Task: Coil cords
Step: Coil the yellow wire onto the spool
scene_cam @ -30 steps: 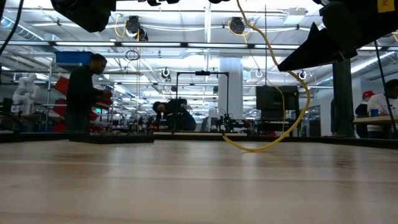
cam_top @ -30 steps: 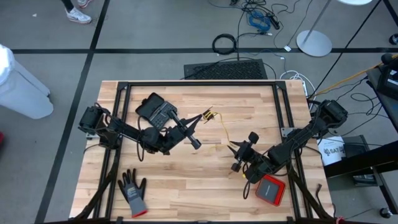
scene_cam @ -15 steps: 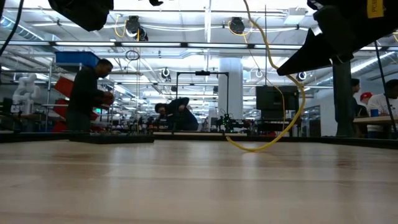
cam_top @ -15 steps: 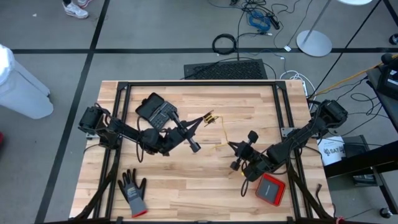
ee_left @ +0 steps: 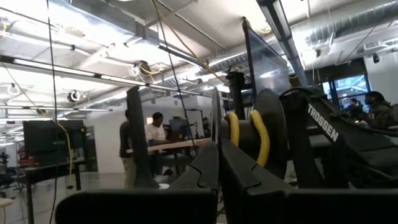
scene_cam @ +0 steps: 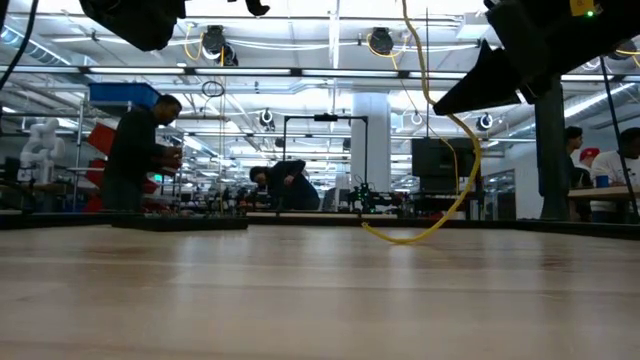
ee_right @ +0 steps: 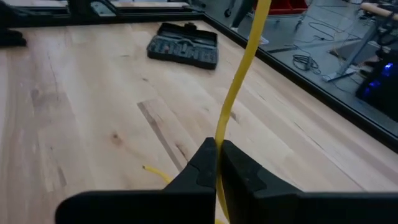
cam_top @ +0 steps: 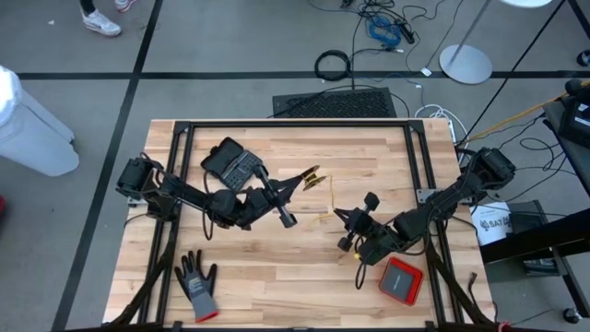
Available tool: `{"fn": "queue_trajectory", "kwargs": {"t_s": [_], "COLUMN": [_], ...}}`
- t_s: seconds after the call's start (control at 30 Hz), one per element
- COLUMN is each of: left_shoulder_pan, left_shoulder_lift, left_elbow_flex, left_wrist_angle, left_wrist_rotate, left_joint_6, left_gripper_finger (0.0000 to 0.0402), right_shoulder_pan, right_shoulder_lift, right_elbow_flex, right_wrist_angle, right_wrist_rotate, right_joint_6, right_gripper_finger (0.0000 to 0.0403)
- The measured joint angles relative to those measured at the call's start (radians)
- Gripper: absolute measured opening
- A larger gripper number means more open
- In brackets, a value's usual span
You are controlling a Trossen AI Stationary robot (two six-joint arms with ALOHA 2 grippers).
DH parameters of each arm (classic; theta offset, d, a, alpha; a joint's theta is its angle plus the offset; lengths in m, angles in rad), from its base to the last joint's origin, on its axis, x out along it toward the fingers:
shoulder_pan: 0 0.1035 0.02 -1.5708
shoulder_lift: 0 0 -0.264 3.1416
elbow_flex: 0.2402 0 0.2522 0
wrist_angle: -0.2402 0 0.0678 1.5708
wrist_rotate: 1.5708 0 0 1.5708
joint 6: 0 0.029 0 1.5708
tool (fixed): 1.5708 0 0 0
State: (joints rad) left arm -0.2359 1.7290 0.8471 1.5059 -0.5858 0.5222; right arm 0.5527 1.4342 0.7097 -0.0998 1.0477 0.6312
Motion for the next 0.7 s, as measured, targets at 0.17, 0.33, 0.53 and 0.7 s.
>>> {"fn": "queue_trajectory", "kwargs": {"t_s": [0.17, 0.33, 0.53, 0.7], "left_shoulder_pan": [0.020, 0.032, 0.041, 0.053], "left_shoulder_lift": [0.000, 0.000, 0.000, 0.002], "left_elbow_flex": [0.000, 0.000, 0.000, 0.013], "left_wrist_angle": [0.000, 0.000, -0.007, -0.145], "left_wrist_rotate": [0.070, 0.089, 0.148, 0.193], "left_joint_6": [-0.095, -0.123, -0.121, -0.086], "left_gripper_finger": [0.0002, 0.0002, 0.0002, 0.0002], "right_shoulder_pan": [-0.030, -0.050, -0.064, -0.081], "right_shoulder_lift": [0.000, 0.008, 0.061, 0.082], "right_elbow_flex": [0.000, 0.000, 0.000, 0.000], "right_wrist_angle": [0.059, 0.108, 0.229, 0.335], "right_wrist_rotate": [-0.030, -0.060, -0.107, -0.113], "right_joint_6": [-0.055, -0.095, -0.160, -0.213], "right_gripper_finger": [0.0000, 0.0000, 0.0000, 0.0000]}}
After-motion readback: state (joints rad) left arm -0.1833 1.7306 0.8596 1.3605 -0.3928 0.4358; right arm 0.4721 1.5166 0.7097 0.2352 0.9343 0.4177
